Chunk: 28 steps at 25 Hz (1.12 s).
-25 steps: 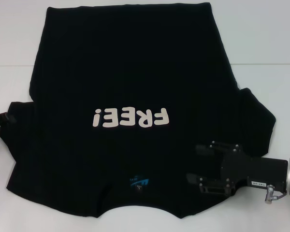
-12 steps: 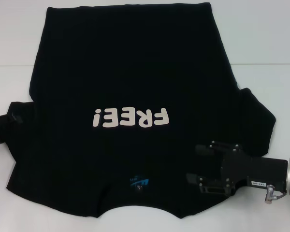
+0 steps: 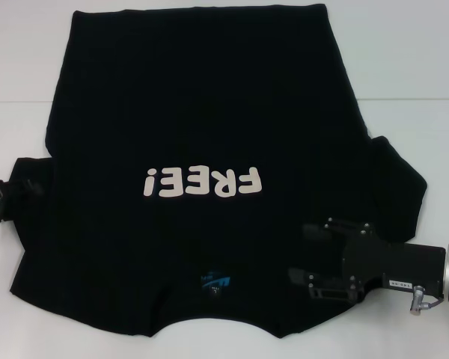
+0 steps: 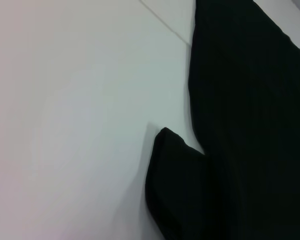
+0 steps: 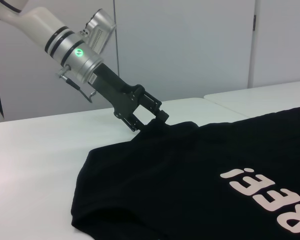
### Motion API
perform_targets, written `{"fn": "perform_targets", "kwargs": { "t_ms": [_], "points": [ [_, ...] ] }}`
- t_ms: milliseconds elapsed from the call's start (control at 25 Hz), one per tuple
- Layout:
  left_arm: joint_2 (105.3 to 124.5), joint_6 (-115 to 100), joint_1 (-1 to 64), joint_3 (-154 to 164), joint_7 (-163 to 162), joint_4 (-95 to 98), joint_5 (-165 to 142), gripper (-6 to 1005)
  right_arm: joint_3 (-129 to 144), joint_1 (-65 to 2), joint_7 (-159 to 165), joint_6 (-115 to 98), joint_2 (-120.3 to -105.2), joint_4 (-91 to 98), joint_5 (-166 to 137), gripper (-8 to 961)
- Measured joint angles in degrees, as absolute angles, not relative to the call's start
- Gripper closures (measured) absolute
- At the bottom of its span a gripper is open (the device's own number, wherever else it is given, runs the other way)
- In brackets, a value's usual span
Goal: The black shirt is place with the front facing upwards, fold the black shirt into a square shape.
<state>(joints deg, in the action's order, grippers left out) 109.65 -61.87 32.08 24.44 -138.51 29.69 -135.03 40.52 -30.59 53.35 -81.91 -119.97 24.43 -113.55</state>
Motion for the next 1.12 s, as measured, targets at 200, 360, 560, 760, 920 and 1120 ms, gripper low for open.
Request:
{"fn": "perform_targets", "kwargs": {
  "t_ms": [200,360,560,760,920,1120],
  "points": [
    [109.44,-61.41,32.09,26.32,-138.51,30.01,-135.13,214,40.52,-30.53,53.35,-81.91,-119.97,24.43,-113.41,146],
    [109.42,-61.29,32.08,26.36,-138.51,30.17,-135.16,384,40.52,-30.49,53.35,-81.91,-119.9,24.43,-113.33,146],
    [109.46,-61.25,32.04,26.37,-138.51,30.66,-135.18,586,40.52,-30.49,53.35,-81.92,-119.88,24.43,-113.3,146],
    [109.53,-60.95,31.88,26.38,-138.44,30.7,-135.18,727,40.52,-30.49,53.34,-81.96,-119.88,24.44,-113.28,146],
    [109.58,-60.74,31.75,26.37,-137.98,30.76,-135.18,838,40.52,-30.49,53.35,-82.02,-119.88,24.43,-113.28,146],
    [109.6,-60.75,31.7,26.19,-137.25,30.9,-135.12,971,40.52,-30.49,53.35,-82.04,-119.87,24.43,-113.28,146]
  ]
}}
